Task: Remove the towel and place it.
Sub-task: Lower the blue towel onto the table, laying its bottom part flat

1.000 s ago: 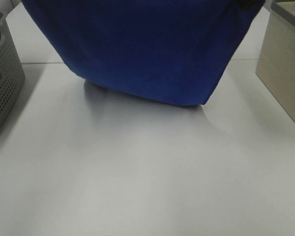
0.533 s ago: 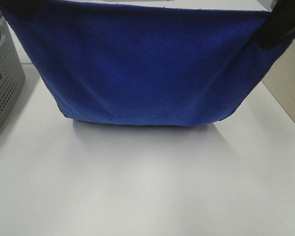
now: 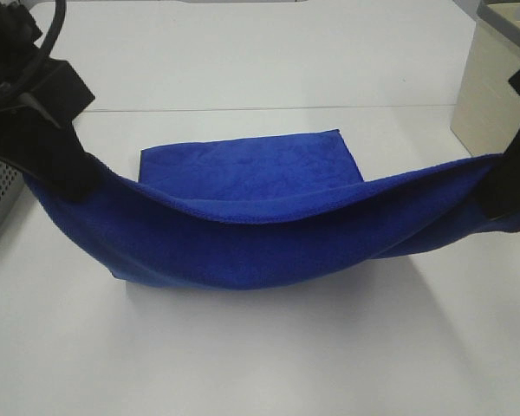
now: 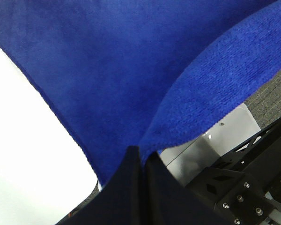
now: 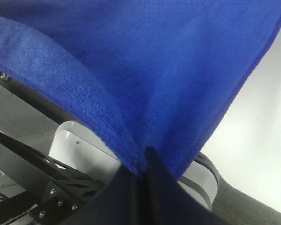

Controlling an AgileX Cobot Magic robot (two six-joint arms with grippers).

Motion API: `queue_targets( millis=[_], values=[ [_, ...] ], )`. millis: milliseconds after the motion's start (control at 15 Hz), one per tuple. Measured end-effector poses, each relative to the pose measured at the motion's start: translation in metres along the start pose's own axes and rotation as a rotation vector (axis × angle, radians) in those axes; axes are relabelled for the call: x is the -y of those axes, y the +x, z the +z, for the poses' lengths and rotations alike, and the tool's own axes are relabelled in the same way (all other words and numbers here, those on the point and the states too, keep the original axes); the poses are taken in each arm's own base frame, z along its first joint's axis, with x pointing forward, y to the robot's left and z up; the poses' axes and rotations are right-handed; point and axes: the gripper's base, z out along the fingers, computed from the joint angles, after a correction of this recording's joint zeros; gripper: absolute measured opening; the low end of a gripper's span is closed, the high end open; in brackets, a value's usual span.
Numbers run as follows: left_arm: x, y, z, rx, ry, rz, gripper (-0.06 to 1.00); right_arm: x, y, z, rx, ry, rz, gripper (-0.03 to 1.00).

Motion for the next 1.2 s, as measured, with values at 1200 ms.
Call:
queue_targets(
  millis=[1200],
  values=[
    [0.015, 0.015, -0.126, 0.456, -0.226, 0.1, 0.0, -0.028, -0.033, -0.081, 0.4, 0.102, -0.272, 0.02]
  ],
)
